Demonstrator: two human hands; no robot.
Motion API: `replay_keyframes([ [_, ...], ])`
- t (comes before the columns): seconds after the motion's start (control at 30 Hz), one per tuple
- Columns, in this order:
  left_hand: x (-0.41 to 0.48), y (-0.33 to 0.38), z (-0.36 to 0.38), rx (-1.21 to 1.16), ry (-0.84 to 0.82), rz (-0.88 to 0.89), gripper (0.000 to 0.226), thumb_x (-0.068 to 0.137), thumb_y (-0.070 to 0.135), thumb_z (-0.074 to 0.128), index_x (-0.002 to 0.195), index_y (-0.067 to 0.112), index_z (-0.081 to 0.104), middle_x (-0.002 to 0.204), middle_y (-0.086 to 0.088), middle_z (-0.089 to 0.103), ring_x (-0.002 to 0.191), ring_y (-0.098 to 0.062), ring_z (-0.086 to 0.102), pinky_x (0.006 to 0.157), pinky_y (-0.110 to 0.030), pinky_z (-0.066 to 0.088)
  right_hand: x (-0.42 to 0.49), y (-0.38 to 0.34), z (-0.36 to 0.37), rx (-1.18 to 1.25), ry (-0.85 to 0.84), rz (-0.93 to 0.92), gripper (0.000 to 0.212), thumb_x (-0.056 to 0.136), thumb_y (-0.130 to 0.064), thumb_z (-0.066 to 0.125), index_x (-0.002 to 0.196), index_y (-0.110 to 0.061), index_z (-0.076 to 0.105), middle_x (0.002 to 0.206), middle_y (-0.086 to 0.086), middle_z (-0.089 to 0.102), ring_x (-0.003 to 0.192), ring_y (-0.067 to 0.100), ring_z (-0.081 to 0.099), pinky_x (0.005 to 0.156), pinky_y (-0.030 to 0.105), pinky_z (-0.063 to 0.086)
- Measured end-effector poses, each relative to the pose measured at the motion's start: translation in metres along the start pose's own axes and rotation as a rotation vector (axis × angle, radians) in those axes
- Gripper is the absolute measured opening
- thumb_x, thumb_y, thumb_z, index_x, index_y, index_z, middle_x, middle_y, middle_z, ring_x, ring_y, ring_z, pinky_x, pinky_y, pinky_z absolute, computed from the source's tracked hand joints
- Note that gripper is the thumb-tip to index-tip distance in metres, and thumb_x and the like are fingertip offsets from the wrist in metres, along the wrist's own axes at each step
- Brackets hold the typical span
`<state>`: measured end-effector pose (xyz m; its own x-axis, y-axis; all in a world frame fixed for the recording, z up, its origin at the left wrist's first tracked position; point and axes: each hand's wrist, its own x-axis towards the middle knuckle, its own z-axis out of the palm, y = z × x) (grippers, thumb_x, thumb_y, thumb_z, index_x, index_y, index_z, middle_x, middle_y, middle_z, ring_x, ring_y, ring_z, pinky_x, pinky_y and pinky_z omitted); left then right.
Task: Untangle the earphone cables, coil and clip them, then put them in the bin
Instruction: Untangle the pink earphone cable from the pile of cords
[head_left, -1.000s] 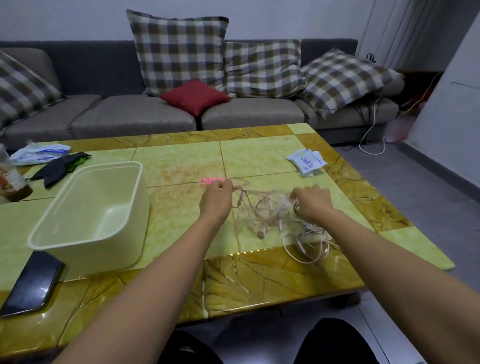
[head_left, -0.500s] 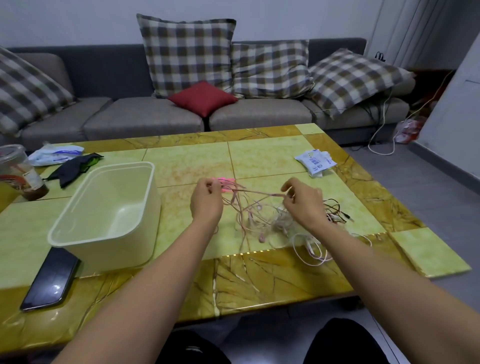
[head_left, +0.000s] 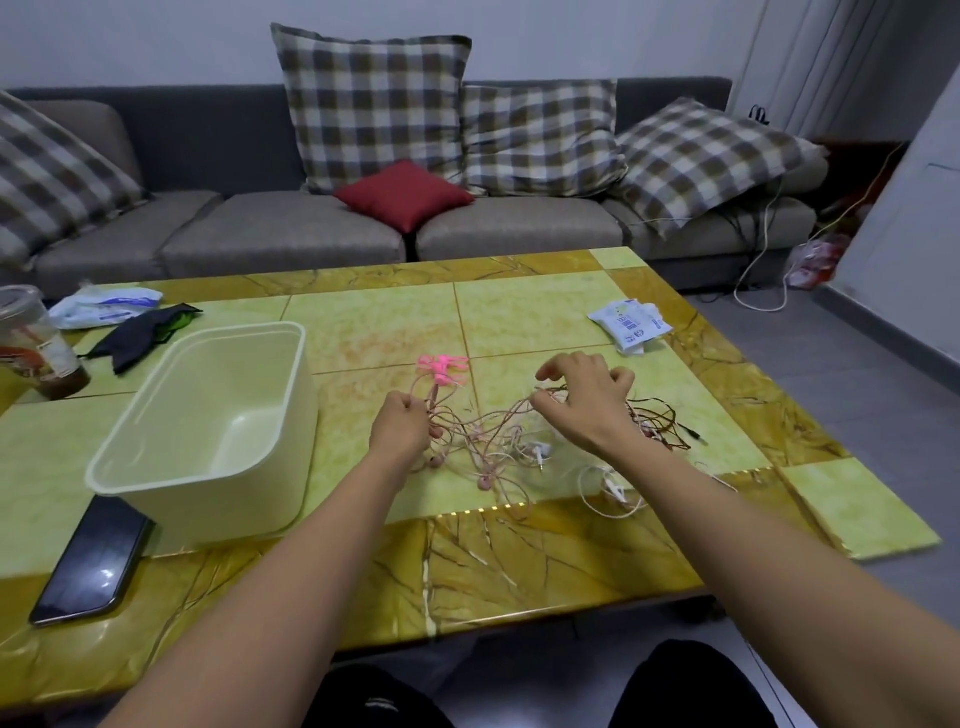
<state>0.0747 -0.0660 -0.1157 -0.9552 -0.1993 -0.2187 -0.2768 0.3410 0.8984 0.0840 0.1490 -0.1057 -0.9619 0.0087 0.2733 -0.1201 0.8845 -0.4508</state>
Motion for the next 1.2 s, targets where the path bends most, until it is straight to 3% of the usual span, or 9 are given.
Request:
replay_keyframes([
  [0.07,0.001,-0.001,-0.003,-0.008,-0.008,0.022,0.019,0.103,0.021,0.032,0.109,0.011,0.046,0.093,-0.015,0.067,0.061,-0.016,0.048,0.056,-0.029,0.035,0.001,-0.003,0.006,-0.034,-0.002,0.012,0.043,0.080,-0.057,0.039,0.105,-0.026,0.057,0.102,-0.008,0.057,0.102,0.015,0.047,0.090,0.037,0.020],
  [0.2,0.006,-0.007,-0.012,-0.011,0.055,0.042,0.016,0.103,0.020,0.033,0.108,0.012,0.046,0.104,-0.015,0.066,0.063,-0.017,0.051,0.054,-0.027,0.039,-0.004,0.010,0.018,-0.256,-0.297,0.104,0.023,0.095,-0.044,0.052,0.102,-0.026,0.064,0.096,-0.005,0.069,0.099,0.019,0.060,0.107,0.045,0.019],
  [0.4,0.012,-0.012,-0.021,0.146,0.264,-0.026,0.017,0.098,0.012,0.042,0.114,0.017,0.045,0.110,-0.012,0.063,0.089,-0.032,0.062,0.075,-0.040,0.050,-0.004,0.026,0.014,-0.238,-0.139,0.145,0.016,0.094,-0.034,0.057,0.101,-0.026,0.069,0.099,-0.004,0.067,0.101,0.019,0.058,0.096,0.040,0.024],
  [0.5,0.003,-0.006,-0.019,0.278,0.318,-0.048,0.039,0.094,0.012,0.054,0.130,0.012,0.040,0.130,-0.016,0.042,0.094,-0.034,0.059,0.073,-0.037,0.044,-0.002,0.024,0.010,-0.145,-0.209,0.106,0.027,0.086,-0.034,0.062,0.112,-0.029,0.063,0.107,-0.005,0.060,0.107,0.017,0.053,0.097,0.040,0.023],
  [0.6,-0.004,-0.003,-0.011,0.344,0.389,0.156,0.034,0.091,0.011,0.060,0.123,0.015,0.050,0.130,-0.010,0.039,0.095,-0.024,0.057,0.076,-0.034,0.048,-0.006,0.015,0.005,0.039,-0.268,0.027,0.048,0.076,-0.048,0.057,0.121,-0.031,0.057,0.109,-0.008,0.056,0.109,0.012,0.049,0.097,0.038,0.022],
  [0.73,-0.012,-0.001,0.007,0.324,0.147,0.484,0.020,0.092,0.006,0.053,0.096,0.020,0.066,0.110,0.001,0.062,0.092,-0.018,0.061,0.077,-0.029,0.047,-0.009,0.007,0.009,0.079,-0.312,-0.013,0.045,0.085,-0.050,0.058,0.126,-0.030,0.057,0.114,-0.007,0.057,0.103,0.012,0.056,0.099,0.037,0.023],
  [0.93,-0.017,-0.003,0.030,0.520,-0.212,0.531,0.043,0.092,-0.001,0.043,0.129,0.013,0.062,0.132,-0.004,0.061,0.127,-0.019,0.051,0.104,-0.030,0.039,-0.013,0.007,0.015,0.049,-0.321,-0.012,0.011,0.087,-0.022,0.066,0.094,-0.030,0.068,0.083,-0.011,0.064,0.086,0.011,0.057,0.095,0.032,0.029],
  [1.07,-0.012,-0.008,0.038,0.580,-0.243,0.518,0.027,0.093,0.011,0.055,0.114,0.017,0.070,0.112,-0.002,0.070,0.104,-0.018,0.062,0.085,-0.029,0.049,-0.013,0.010,0.016,0.201,-0.225,-0.024,0.016,0.085,-0.013,0.065,0.088,-0.028,0.062,0.076,-0.010,0.061,0.071,0.008,0.053,0.075,0.031,0.042],
  [1.2,-0.007,-0.006,0.042,0.596,-0.157,0.512,0.017,0.092,0.015,0.058,0.094,0.015,0.074,0.093,0.000,0.071,0.089,-0.018,0.064,0.069,-0.026,0.044,-0.016,0.013,0.014,0.056,-0.492,-0.012,0.014,0.088,-0.020,0.066,0.101,-0.023,0.062,0.079,-0.014,0.056,0.075,0.006,0.052,0.071,0.027,0.042],
])
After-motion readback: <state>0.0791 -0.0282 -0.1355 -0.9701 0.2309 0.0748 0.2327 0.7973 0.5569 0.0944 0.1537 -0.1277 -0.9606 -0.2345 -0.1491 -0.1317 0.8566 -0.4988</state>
